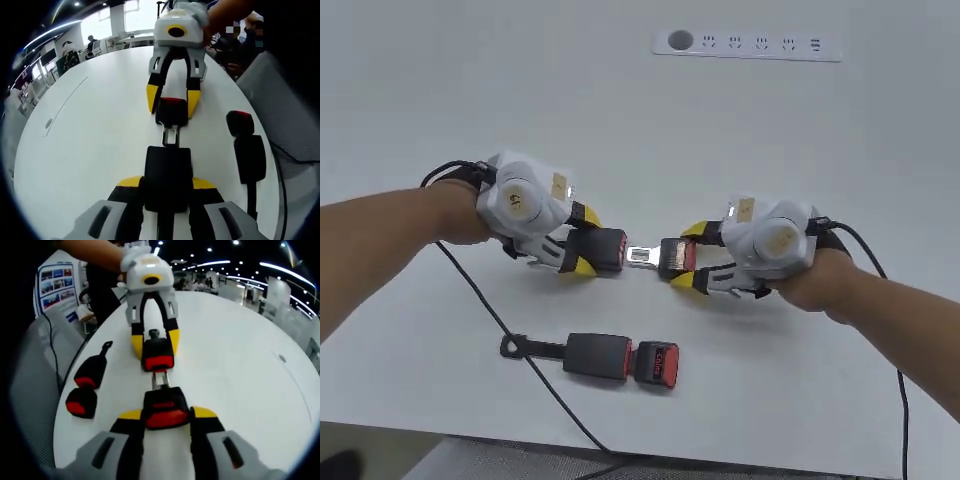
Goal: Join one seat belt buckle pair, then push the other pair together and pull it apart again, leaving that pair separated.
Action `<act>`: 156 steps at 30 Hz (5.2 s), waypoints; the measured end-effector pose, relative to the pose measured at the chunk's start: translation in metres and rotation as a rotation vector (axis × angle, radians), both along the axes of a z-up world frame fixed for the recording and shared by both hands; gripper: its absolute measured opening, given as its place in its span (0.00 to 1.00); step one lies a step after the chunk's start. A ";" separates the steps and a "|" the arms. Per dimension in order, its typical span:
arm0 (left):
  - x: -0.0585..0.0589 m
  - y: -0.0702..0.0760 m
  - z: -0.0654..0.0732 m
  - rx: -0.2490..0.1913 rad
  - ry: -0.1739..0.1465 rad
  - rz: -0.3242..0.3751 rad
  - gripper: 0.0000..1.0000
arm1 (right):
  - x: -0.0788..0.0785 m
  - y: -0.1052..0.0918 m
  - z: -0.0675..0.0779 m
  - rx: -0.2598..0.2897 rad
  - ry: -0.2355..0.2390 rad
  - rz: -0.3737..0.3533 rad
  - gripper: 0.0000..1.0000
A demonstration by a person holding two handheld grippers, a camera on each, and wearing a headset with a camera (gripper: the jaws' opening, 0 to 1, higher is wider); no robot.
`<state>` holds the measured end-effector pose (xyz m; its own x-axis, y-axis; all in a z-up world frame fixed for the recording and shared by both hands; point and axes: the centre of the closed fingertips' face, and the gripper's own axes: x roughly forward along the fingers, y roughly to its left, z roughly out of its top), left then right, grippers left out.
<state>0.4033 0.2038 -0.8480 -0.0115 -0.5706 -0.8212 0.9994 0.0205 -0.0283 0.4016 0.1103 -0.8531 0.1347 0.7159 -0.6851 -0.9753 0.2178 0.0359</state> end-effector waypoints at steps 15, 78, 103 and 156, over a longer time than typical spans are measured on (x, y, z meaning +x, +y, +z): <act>-0.001 0.000 0.000 0.000 0.004 0.012 0.36 | -0.002 -0.039 -0.001 0.001 0.000 -0.015 0.36; 0.010 0.000 0.054 -0.114 -0.033 0.488 0.85 | 0.002 -0.118 0.041 0.140 -0.050 -0.454 0.89; -0.061 0.030 0.113 -0.262 -0.152 0.715 1.00 | -0.050 -0.100 0.080 0.209 -0.187 -0.417 0.98; -0.133 0.055 0.096 -0.354 -0.121 0.727 0.98 | -0.133 -0.122 0.095 0.188 -0.202 -0.627 0.98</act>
<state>0.2700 0.2593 -0.7520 0.5382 -0.6274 -0.5627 0.7365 0.6747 -0.0478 0.2686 -0.0116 -0.7583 0.6748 0.5653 -0.4745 -0.6583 0.7517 -0.0406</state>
